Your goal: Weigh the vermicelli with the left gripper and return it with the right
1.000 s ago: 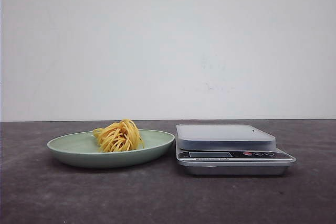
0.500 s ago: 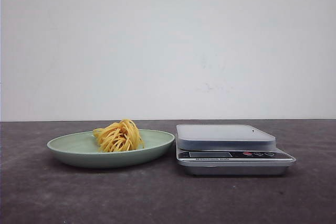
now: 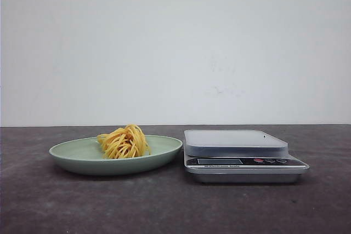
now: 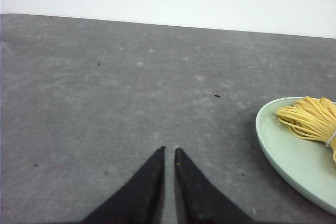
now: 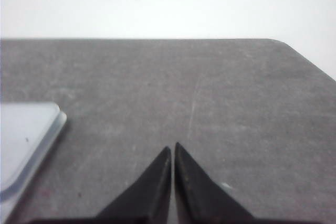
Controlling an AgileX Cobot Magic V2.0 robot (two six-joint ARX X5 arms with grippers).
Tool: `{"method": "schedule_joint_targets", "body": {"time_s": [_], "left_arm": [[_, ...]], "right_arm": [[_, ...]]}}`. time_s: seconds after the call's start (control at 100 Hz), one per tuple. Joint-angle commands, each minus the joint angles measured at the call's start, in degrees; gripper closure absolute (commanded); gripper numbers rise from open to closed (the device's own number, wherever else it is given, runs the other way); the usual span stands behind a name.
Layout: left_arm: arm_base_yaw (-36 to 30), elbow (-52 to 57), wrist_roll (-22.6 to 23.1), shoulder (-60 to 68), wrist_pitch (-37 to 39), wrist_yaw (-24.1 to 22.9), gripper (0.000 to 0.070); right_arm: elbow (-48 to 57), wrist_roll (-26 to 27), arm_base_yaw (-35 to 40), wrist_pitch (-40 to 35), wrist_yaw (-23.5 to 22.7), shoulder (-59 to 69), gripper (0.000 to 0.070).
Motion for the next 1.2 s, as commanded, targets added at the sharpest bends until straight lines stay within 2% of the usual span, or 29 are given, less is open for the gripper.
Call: {"method": "schedule_joint_targets", "body": {"time_s": [0.0, 0.16, 0.25, 0.32, 0.38, 0.47, 0.56, 0.71, 0.83, 0.88, 0.93, 0.96, 1.0, 1.03, 1.09, 1.19], "left_arm": [[0.1, -1.0, 0.4, 0.0, 1.4, 0.0, 0.0699], [0.1, 2.2, -5.6, 0.0, 2.7, -0.5, 0.0697], [0.1, 7.2, -7.1, 0.0, 3.9, -0.7, 0.0696], [0.1, 12.1, -7.2, 1.3, 5.7, -1.4, 0.0695], [0.1, 16.8, -7.2, 3.4, 4.3, -1.7, 0.0695], [0.1, 24.8, -7.4, 8.8, -1.8, -1.7, 0.0695], [0.1, 31.8, -9.9, 14.8, -6.7, -1.0, 0.0696], [0.1, 38.4, -11.3, 22.8, -7.3, 6.5, 0.0696], [0.1, 40.7, -11.3, 27.4, -10.6, 12.3, 0.0693], [0.1, 40.8, -11.4, 28.6, -11.4, 14.4, 0.0638], [0.1, 40.8, -12.0, 30.2, -12.1, 16.4, 0.0491], [0.1, 40.8, -12.8, 30.9, -12.5, 17.4, 0.0389], [0.1, 40.8, -14.0, 32.0, -12.6, 18.9, 0.0250], [0.1, 40.8, -14.6, 32.7, -12.6, 20.0, 0.0183], [-0.1, 40.8, -16.1, 34.3, -12.3, 21.4, 0.0176], [-1.3, 40.8, -18.3, 37.7, -10.6, 23.2, 0.0188]], "right_arm": [[0.0, 5.2, 0.0, 1.3, 0.6, -0.1, 0.0699], [3.1, 12.8, 0.1, 0.7, -1.3, -0.1, 0.0699], [7.0, 20.0, 0.1, -1.0, -3.2, 0.2, 0.0699], [10.9, 22.1, 0.1, -4.0, -4.7, 1.4, 0.0699], [14.3, 21.9, 0.1, -6.0, -6.3, 3.0, 0.0700], [19.6, 20.3, 0.1, -9.3, -10.0, 5.9, 0.0699], [25.6, 17.2, 0.1, -14.5, -12.3, 9.9, 0.0699], [33.3, 10.3, 0.4, -16.8, -16.3, 14.7, 0.0699], [37.7, 9.9, 0.4, -18.8, -18.2, 16.5, 0.0699], [39.4, 9.7, 0.4, -20.5, -18.3, 17.5, 0.0697], [40.7, 9.5, 0.4, -21.8, -19.4, 18.3, 0.0667], [41.4, 9.1, 0.4, -22.4, -20.2, 18.8, 0.0604], [42.2, 8.5, 0.4, -22.9, -21.2, 19.3, 0.0482], [42.7, 8.5, 0.4, -23.2, -21.8, 19.6, 0.0392], [43.5, 8.5, 0.4, -23.3, -23.3, 20.3, 0.0281], [44.3, 8.5, 0.4, -23.4, -24.6, 21.8, 0.0272]]}}
